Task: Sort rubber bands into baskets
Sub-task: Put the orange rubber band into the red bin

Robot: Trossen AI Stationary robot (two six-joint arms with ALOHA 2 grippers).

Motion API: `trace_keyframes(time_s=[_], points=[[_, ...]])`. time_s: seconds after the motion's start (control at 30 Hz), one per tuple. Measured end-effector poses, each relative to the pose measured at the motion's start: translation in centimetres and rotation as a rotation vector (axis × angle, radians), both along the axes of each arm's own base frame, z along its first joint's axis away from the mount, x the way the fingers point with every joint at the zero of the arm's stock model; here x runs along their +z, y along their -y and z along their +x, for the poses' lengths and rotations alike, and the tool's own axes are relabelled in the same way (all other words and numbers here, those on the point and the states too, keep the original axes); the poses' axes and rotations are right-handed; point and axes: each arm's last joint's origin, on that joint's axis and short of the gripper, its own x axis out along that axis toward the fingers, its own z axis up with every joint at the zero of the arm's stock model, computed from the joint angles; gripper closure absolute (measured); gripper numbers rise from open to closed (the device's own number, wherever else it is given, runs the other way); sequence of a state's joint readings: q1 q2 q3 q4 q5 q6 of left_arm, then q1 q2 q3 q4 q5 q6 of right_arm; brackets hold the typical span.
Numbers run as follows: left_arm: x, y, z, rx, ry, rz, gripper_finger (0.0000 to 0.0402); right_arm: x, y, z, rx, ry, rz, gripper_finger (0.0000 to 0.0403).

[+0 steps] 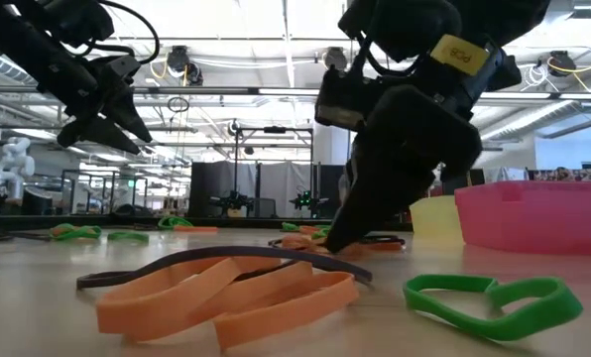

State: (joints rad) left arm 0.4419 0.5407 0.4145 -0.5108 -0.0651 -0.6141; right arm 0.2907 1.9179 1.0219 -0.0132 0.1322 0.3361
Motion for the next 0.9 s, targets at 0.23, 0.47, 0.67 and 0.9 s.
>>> trace_keyframes(time_s=[0.23, 0.47, 0.67, 0.9], points=[[0.0, 0.0, 0.0, 0.002, -0.001, 0.002, 0.0226, 1.0, -0.3, 0.8, 0.008, 0.035, 0.008, 0.0301], [0.0, 0.0, 0.0, 0.002, -0.001, 0.002, 0.0226, 1.4, -0.5, 1.0, 0.009, 0.024, 0.002, 0.0301], [0.0, 0.0, 0.0, 0.002, -0.003, 0.001, 0.0226, 0.7, -0.2, 0.1, -0.035, -0.101, -0.002, 0.0301], [0.0, 0.0, 0.0, 0.002, -0.004, 0.000, 0.0226, 0.6, -0.3, -0.2, -0.071, -0.129, 0.024, 0.0319]])
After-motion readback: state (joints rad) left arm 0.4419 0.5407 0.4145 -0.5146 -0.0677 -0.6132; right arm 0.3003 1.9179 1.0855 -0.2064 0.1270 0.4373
